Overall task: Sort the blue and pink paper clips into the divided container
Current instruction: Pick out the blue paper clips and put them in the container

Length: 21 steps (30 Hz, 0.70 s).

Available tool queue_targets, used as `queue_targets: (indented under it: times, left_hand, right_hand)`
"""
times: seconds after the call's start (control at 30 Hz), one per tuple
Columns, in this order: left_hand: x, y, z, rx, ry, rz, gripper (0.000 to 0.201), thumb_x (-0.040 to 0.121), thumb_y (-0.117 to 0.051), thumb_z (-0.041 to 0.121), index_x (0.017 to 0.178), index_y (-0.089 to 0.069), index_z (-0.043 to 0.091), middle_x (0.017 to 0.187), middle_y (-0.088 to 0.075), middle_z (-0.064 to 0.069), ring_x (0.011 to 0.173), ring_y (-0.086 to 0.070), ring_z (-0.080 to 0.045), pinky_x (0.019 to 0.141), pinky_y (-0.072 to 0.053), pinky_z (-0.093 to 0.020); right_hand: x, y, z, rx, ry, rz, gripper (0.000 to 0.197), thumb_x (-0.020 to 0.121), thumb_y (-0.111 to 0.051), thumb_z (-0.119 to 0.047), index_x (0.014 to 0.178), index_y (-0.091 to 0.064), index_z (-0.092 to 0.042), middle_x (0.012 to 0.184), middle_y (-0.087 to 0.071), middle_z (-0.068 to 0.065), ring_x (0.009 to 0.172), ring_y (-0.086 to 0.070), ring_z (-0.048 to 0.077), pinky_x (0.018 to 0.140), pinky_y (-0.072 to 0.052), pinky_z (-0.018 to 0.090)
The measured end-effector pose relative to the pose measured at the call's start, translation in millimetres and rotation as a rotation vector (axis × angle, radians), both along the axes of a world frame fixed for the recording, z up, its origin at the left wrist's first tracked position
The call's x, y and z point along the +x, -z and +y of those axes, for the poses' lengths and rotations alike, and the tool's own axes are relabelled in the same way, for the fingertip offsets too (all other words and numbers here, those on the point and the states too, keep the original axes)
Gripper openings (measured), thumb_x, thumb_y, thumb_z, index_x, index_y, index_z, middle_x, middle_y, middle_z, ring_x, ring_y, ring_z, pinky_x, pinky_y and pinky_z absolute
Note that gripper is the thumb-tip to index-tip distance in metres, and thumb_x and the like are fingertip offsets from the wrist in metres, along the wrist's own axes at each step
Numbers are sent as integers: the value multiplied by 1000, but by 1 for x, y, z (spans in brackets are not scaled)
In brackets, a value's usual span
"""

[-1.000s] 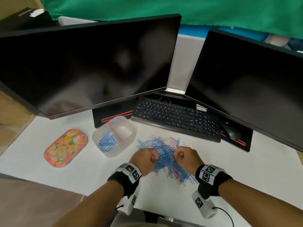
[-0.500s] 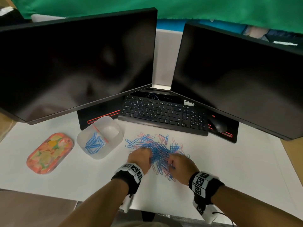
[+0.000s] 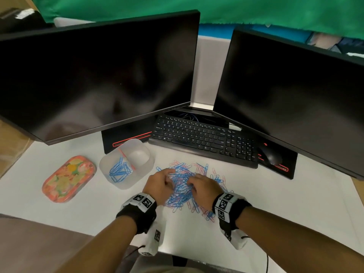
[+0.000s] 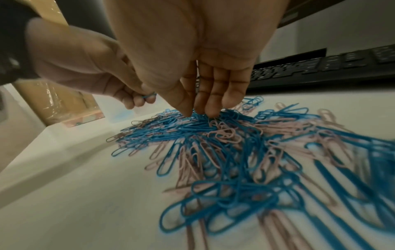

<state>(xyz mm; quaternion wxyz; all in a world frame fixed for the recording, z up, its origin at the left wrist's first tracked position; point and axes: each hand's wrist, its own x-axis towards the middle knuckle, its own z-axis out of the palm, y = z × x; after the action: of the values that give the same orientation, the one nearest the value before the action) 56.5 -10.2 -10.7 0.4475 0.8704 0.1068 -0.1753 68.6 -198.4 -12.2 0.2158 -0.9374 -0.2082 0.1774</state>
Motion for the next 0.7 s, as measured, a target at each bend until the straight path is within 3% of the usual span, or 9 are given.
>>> queue_targets:
  times: [0.07, 0.17, 0.33, 0.53, 0.7]
  left_hand:
    - [-1, 1, 6, -124, -79, 38, 51, 77, -47, -7, 109, -61, 31, 64, -70, -2, 67, -69, -14, 78, -57, -31]
    - [-2, -2, 10, -371, -255, 169, 44, 83, -46, -13, 111, -62, 17, 59, -66, -9, 62, -67, -24, 75, -59, -41]
    - [-3, -12, 13, -637, -446, 269, 36, 85, -37, -13, 102, -66, 0, 74, -60, -18, 55, -64, -21, 60, -58, -32]
    - [0, -14, 9, -736, -443, 286, 35, 79, -29, -12, 87, -61, -1, 72, -57, -11, 56, -58, -19, 56, -56, -30]
    - [6, -11, 4, -724, -453, 290, 12, 89, -48, 7, 78, -53, 9, 63, -50, -5, 50, -48, -16, 52, -49, -28]
  right_hand:
    - [4, 2, 5, -44, -11, -14, 20, 93, -47, -17, 108, -61, -14, 106, -60, 4, 97, -58, 24, 81, -48, 31]
    - [9, 3, 11, -107, 25, -21, 17, 93, -51, -24, 100, -60, -12, 100, -61, 5, 92, -59, 25, 74, -44, 29]
    - [16, 5, 20, -179, 44, -16, 13, 92, -50, -15, 92, -61, -8, 97, -63, 9, 87, -60, 28, 67, -37, 27]
    - [20, 3, 25, -202, 67, 45, 11, 90, -52, -15, 94, -59, -8, 100, -60, 11, 90, -60, 29, 68, -41, 30]
    - [17, 0, 27, -179, 60, 22, 12, 89, -54, -14, 100, -57, -10, 104, -59, 8, 92, -60, 28, 76, -49, 35]
